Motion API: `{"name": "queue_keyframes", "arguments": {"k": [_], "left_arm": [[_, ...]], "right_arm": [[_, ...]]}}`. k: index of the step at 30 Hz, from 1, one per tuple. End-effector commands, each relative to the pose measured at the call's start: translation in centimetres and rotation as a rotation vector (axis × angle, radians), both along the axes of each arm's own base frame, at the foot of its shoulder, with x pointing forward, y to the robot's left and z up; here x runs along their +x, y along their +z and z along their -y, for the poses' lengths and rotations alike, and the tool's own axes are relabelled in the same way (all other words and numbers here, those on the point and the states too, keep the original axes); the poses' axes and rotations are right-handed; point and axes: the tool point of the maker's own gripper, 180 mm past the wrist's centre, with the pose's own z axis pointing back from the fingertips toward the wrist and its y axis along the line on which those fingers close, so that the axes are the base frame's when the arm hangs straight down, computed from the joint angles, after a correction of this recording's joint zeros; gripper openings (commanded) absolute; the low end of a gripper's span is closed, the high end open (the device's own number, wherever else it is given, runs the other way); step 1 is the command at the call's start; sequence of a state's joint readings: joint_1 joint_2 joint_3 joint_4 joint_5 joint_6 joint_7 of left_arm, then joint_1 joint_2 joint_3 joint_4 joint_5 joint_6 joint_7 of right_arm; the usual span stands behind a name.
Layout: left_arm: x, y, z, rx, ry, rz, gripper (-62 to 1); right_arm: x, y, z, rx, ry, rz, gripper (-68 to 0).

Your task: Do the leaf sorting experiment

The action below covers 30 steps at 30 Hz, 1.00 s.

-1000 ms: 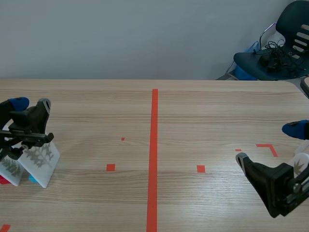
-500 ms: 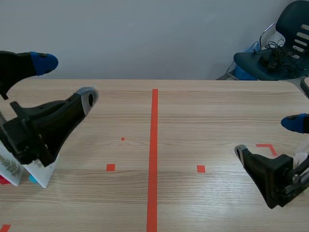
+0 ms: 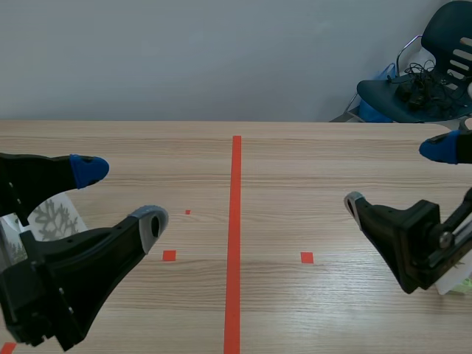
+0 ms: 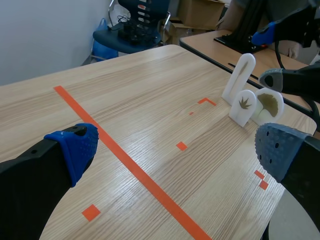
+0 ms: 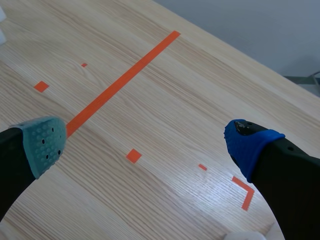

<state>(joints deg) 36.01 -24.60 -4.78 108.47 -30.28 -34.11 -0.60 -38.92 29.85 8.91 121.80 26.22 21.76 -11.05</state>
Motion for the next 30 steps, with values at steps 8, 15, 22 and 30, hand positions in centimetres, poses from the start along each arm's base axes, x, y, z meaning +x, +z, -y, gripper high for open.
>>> {"name": "queue_keyframes", "arguments": {"k": [8,15,22,30], "left_arm": [[0.32,0.85,-0.04,-0.031,0.015,0.025,1.4],[0.35,1.13,-0.07,-0.042,0.017,0.036,1.4],[0.37,1.26,-0.09,-0.047,0.019,0.041,1.4],[0.37,1.24,-0.09,-0.046,0.018,0.041,1.4]], "right_arm": [[0.50,1.96,0.82,0.029,-0.062,0.053,0.4],[0.49,1.95,0.84,0.033,-0.067,0.053,0.4],[0.49,1.95,0.84,0.034,-0.067,0.053,0.4],[0.49,1.95,0.84,0.034,-0.067,0.053,0.4]]}}
